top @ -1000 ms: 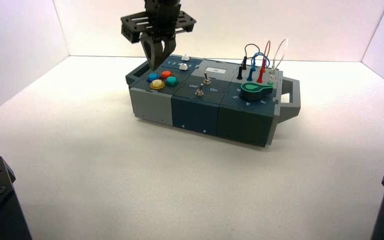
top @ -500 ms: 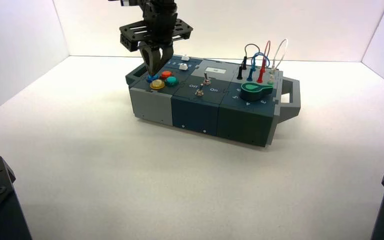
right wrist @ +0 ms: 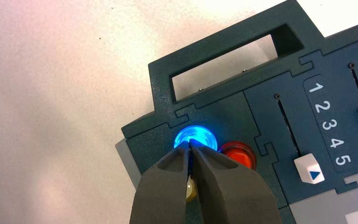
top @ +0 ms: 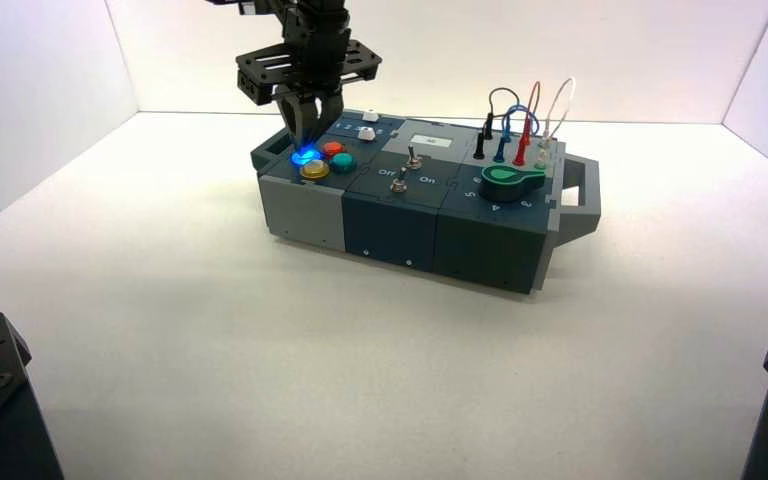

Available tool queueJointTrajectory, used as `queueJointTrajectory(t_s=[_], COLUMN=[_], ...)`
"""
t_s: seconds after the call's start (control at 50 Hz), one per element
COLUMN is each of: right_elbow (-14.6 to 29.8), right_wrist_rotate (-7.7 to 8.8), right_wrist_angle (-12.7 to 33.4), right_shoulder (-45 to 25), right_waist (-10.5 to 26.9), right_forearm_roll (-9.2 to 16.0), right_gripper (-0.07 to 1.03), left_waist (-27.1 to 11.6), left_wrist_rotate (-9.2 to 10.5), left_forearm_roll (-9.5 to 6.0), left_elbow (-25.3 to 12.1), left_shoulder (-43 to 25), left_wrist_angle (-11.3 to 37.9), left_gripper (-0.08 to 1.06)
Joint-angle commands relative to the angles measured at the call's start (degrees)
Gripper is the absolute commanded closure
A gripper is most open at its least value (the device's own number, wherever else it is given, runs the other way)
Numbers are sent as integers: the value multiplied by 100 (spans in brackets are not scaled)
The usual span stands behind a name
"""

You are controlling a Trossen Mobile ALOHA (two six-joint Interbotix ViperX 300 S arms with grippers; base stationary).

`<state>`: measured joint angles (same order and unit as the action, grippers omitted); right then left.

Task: Push the blue button with the right gripper.

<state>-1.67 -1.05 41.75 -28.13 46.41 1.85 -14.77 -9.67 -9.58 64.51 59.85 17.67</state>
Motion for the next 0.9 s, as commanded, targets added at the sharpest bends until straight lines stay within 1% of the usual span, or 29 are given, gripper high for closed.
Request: queueJointTrajectory(t_s=[0.02,0.22,0.4,0.5,0.58,0.64,0.78,0.9], right_elbow=[114,290,255,114,-185,-466,-1362,-2013], right_wrist_rotate=[-18,-26,-26,-26,-26,-26,-35,-88], right_wrist_angle=[18,220,211,185,18,-202,-888,-1213], right_shoulder=[141,624,1178,1538,1890,2197,3076,3762], right_waist=[9,-105,-158,-158,-158,-158,-229,-343], right_forearm_roll=[9,-79,-211,-325,-404,-439,-527,-527], right_gripper=[98,98,98,98,98,98,99,99], left_waist=[-26,-26,-26,-26,-26,-26,-26,-26], left_wrist_rotate=[9,9,18,18,18,18,26,26], left_forearm_roll=[-9,-18,-9,-18,-9,-9,-18,-18], left_elbow=[-141,-141,-132,-132,-132,-141,-141,-141], left_shoulder=[-18,-18,-53,-105,-167,-211,-299,-352], left_wrist_angle=[-35,-35,-35,-35,-35,-35,-35,-35], left_gripper=[101,101,101,101,101,101,101,101])
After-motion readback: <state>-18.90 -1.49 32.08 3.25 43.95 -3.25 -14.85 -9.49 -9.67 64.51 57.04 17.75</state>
